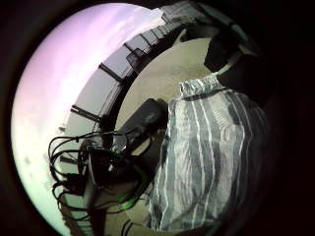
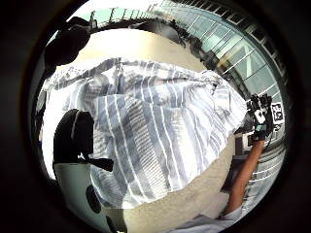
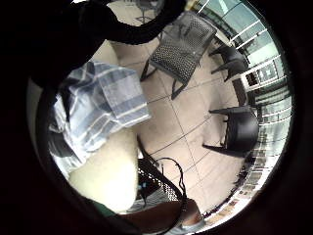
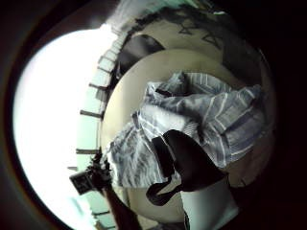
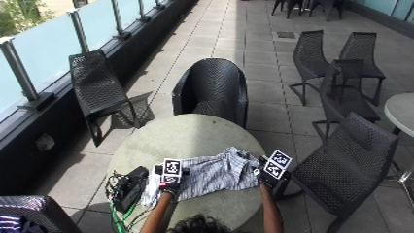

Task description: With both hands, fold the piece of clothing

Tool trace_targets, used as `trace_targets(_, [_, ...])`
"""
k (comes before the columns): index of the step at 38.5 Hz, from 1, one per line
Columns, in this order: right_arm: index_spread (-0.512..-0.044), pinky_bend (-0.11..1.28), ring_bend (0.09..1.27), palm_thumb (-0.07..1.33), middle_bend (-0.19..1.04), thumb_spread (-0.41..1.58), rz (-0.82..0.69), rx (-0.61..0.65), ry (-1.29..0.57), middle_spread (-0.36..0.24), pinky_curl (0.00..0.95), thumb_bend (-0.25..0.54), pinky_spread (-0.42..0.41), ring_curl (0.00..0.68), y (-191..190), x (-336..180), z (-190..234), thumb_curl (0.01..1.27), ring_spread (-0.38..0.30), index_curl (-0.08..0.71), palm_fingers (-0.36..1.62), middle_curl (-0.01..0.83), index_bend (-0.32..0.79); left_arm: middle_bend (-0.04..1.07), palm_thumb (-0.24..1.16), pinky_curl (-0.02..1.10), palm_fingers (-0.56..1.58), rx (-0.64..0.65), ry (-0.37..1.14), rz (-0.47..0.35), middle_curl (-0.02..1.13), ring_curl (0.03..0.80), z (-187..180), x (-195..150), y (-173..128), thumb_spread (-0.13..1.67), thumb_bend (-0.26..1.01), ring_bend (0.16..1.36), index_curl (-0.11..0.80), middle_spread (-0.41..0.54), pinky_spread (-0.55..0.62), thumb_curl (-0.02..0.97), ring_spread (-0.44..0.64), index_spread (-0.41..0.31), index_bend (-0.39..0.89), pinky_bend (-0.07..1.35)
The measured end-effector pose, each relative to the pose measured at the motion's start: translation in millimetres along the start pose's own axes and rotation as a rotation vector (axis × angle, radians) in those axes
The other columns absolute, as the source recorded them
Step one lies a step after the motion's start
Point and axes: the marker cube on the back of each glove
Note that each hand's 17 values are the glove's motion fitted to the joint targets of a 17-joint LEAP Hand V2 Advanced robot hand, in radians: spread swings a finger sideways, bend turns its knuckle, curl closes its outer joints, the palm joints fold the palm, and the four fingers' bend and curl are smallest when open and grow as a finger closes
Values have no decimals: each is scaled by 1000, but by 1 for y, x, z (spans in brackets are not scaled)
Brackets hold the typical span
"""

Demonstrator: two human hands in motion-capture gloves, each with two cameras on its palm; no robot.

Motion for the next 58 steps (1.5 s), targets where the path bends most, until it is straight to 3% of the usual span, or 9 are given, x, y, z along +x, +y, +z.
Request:
trace_targets(8, [-299,706,453,450,140,1053,133,-190,-87,-22,415,-71,196,352,-18,38,58,233,110,259,273,367,-20,186,678,402,583,-276,-23,30,412,369,-54,14,62,1279,-49,606,323,-181,153,329,-111,-147,158,376])
trace_targets(12, [-278,844,793,532,239,1071,92,-68,-77,-28,416,9,33,402,-23,32,64,256,-38,116,622,370,-185,162,545,403,499,-271,58,15,409,371,-46,15,61,1402,-41,597,326,-135,246,271,-32,-127,146,379])
trace_targets(20, [-292,882,905,775,401,1099,117,122,86,-125,436,101,-196,462,-23,20,51,308,-183,75,984,441,26,161,436,376,522,-250,62,16,378,346,-46,16,58,1520,-13,573,338,-105,331,225,32,-125,162,361])
trace_targets(27, [-290,843,898,947,443,1070,-121,191,-432,-179,442,152,-261,481,-18,-41,8,358,-217,115,1200,468,108,157,397,367,533,-215,160,6,364,340,-55,11,50,1570,-4,562,350,-95,365,208,54,-131,165,357])
trace_targets(33, [-287,825,894,1003,449,1010,-411,175,-837,-187,447,135,-280,488,31,-134,-50,389,-227,148,1235,478,111,150,425,364,553,-153,383,-66,353,339,-41,-22,21,1554,9,563,355,-88,368,221,56,-133,160,367])
trace_targets(38, [-279,811,881,1012,442,926,-488,207,-673,-191,445,92,-286,485,36,-205,-13,419,-230,175,1242,481,118,166,467,362,587,-98,407,-120,349,336,-83,-53,25,1534,23,560,355,-96,354,241,51,-137,153,379])
trace_targets(44, [-281,806,869,1017,430,825,-712,109,-498,-192,447,39,-292,483,118,-288,23,460,-232,198,1231,483,112,168,501,364,598,-1,327,-191,351,339,-128,-90,44,1520,32,556,352,-103,343,258,49,-140,144,384])
trace_targets(52, [-287,790,858,1027,412,700,-846,-76,-257,-193,448,-14,-292,481,212,-324,64,518,-234,217,1226,482,105,172,571,361,607,-22,296,-225,352,338,-133,-120,64,1516,59,551,348,-109,335,284,39,-143,144,378])
trace_targets(58, [-287,776,850,1030,405,644,-911,-99,-195,-194,445,-24,-296,481,214,-319,83,551,-234,229,1230,484,107,171,601,358,608,-35,273,-224,352,337,-134,-121,70,1516,70,549,345,-116,332,297,36,-142,140,376])
